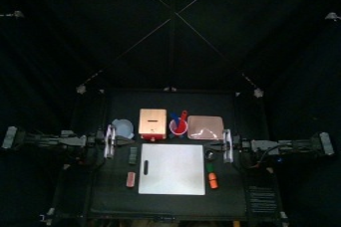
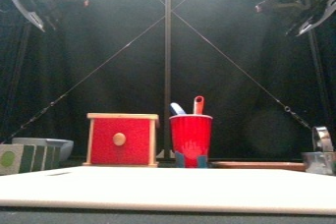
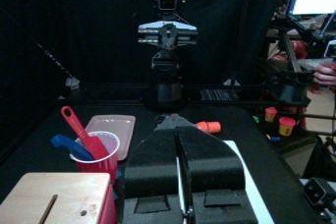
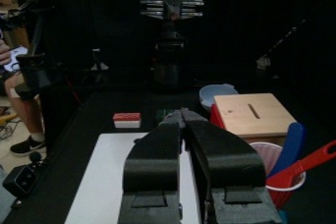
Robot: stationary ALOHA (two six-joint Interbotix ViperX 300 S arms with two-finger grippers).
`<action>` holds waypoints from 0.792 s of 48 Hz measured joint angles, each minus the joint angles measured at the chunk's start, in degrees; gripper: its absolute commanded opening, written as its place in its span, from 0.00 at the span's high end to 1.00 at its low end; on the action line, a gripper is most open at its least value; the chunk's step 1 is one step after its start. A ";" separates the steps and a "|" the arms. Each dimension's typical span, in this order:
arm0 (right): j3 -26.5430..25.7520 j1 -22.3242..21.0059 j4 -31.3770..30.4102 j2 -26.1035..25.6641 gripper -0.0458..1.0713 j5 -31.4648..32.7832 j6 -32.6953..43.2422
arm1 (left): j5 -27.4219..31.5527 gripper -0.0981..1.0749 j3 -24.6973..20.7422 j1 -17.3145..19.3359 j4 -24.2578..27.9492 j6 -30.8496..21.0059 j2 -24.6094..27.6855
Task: Grab sushi roll
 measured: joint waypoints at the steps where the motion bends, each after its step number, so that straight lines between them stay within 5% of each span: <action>1: 0.09 0.09 0.00 0.09 0.97 0.00 0.00 | 0.00 0.94 0.09 0.09 0.00 0.00 0.09; 10: 0.79 -0.18 -0.18 1.05 0.94 0.00 0.62 | 0.09 0.92 0.70 -0.18 -5.89 -0.35 0.97; 17: 1.05 -0.18 -0.09 2.81 0.94 0.09 0.62 | 3.52 0.84 0.79 -1.32 -16.17 -0.44 1.93; 27: 1.05 -0.44 -0.09 4.75 0.94 0.09 0.62 | 10.72 0.54 0.88 -1.49 -29.88 -0.53 4.92; 38: 1.67 -0.70 0.00 5.19 0.94 0.00 0.62 | 16.17 0.18 1.05 -0.44 -36.39 -0.44 6.94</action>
